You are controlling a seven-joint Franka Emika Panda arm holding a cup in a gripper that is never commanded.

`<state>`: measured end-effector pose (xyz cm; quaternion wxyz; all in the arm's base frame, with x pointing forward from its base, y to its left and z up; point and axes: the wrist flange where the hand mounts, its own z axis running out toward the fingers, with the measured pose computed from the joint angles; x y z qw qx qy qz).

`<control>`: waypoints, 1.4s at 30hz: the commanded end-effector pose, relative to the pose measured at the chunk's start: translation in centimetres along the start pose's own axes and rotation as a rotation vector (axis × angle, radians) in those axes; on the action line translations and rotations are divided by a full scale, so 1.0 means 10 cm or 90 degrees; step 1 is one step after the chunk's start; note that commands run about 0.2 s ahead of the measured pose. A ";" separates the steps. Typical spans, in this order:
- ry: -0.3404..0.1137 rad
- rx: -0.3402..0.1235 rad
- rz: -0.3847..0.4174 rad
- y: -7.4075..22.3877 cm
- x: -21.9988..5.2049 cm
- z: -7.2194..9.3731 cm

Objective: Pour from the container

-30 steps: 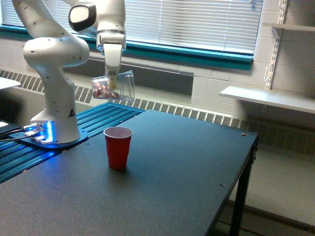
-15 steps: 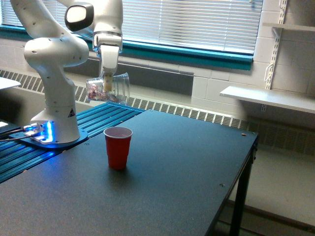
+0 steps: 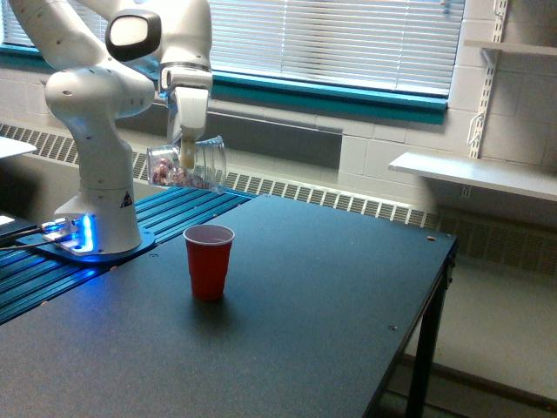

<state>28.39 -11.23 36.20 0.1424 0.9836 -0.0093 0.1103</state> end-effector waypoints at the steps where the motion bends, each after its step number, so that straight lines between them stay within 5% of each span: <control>1: -0.011 0.013 -0.007 -0.11 -0.10 0.12; 23: -0.068 0.032 -0.032 -0.14 -0.25 0.23; 28: -0.055 0.037 -0.057 -0.16 -0.23 0.19; 42: -0.010 -0.055 -0.184 -0.33 -0.09 0.02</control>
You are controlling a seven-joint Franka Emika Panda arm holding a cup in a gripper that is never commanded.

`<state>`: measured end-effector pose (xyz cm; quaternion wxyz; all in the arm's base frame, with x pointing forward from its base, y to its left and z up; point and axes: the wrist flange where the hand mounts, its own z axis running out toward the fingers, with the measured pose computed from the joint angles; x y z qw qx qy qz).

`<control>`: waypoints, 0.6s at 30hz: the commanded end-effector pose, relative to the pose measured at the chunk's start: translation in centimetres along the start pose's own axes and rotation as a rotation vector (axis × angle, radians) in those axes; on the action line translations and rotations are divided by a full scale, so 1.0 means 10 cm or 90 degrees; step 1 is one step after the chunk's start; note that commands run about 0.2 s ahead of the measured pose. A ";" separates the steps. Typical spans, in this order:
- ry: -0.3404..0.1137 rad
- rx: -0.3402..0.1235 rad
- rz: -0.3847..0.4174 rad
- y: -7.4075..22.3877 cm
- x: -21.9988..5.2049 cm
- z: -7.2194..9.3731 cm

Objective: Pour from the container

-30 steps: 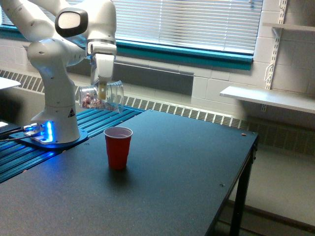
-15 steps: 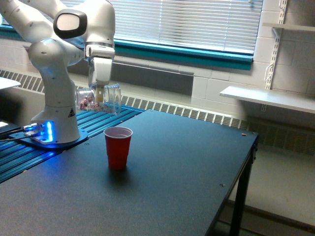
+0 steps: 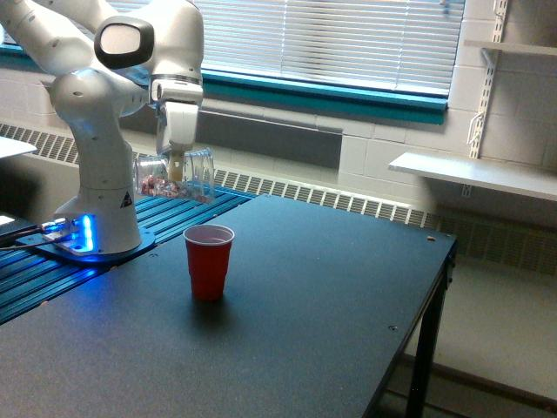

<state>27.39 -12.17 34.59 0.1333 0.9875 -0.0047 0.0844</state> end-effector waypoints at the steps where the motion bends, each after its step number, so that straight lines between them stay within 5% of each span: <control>1: 0.024 -0.073 -0.176 -0.40 0.06 -0.13; 9: 0.057 -0.067 -0.183 -0.49 0.13 -0.13; 15: 0.058 -0.060 -0.169 -0.45 0.14 -0.06; 18: 0.036 -0.064 -0.157 -0.40 0.11 0.03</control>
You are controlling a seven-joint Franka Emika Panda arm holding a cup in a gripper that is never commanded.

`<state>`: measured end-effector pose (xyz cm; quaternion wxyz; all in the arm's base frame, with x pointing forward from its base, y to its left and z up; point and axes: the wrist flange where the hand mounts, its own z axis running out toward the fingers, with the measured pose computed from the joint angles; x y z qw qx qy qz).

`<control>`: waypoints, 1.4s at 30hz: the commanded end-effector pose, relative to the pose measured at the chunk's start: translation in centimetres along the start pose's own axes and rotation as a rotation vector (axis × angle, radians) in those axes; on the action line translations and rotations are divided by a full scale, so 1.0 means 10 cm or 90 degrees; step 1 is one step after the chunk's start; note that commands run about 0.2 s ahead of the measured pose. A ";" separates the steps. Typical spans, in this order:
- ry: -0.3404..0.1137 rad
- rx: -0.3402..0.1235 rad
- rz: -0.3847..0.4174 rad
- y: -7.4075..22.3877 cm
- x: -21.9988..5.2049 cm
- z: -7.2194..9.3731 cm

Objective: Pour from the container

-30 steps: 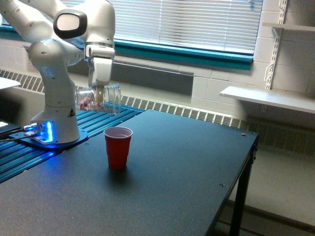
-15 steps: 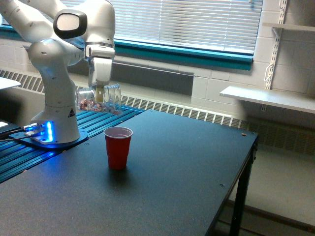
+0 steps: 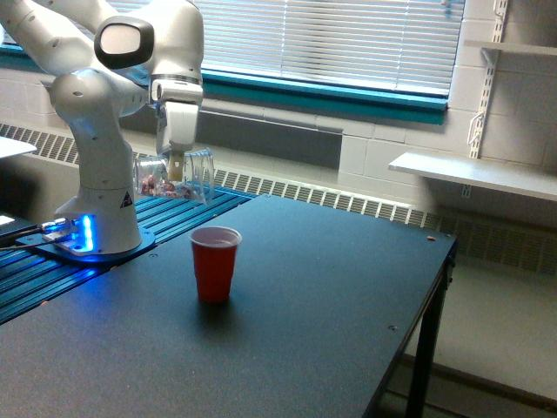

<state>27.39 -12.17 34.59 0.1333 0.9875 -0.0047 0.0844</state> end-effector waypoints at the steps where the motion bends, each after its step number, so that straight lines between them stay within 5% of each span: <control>1: 0.028 -0.065 -0.155 -0.39 0.10 0.06; 21: 0.005 -0.076 0.000 -0.08 -0.03 0.14; 42: 0.005 -0.076 0.002 -0.08 -0.03 0.14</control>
